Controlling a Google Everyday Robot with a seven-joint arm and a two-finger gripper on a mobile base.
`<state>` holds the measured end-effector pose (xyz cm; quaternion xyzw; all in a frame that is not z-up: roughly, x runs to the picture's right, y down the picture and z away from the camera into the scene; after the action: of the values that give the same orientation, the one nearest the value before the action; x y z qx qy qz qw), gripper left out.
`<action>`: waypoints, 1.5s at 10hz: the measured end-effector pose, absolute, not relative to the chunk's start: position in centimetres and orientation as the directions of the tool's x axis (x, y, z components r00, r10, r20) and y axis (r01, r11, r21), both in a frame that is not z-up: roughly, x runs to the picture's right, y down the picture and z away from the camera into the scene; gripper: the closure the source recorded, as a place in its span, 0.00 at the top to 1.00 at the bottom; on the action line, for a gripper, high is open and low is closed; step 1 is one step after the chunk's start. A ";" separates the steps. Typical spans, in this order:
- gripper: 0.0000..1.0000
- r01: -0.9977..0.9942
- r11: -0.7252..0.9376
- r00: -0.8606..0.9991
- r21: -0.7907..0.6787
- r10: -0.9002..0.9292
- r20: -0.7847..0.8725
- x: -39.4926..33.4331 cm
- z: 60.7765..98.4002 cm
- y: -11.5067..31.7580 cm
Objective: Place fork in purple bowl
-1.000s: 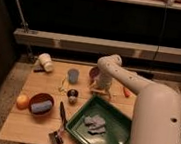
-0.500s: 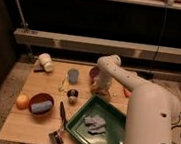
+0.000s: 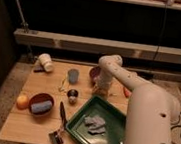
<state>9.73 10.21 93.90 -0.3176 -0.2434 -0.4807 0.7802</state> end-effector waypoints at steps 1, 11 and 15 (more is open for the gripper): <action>0.07 0.906 0.332 0.417 -0.262 -0.597 0.685 9.7 93.8 10.1; 0.00 0.826 0.452 0.552 -0.336 -0.528 0.646 21.4 89.9 6.0; 0.00 0.792 0.518 0.595 -0.323 -0.536 0.599 23.1 87.7 1.6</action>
<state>23.11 1.55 87.74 -0.2931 -0.2185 -0.3935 0.8435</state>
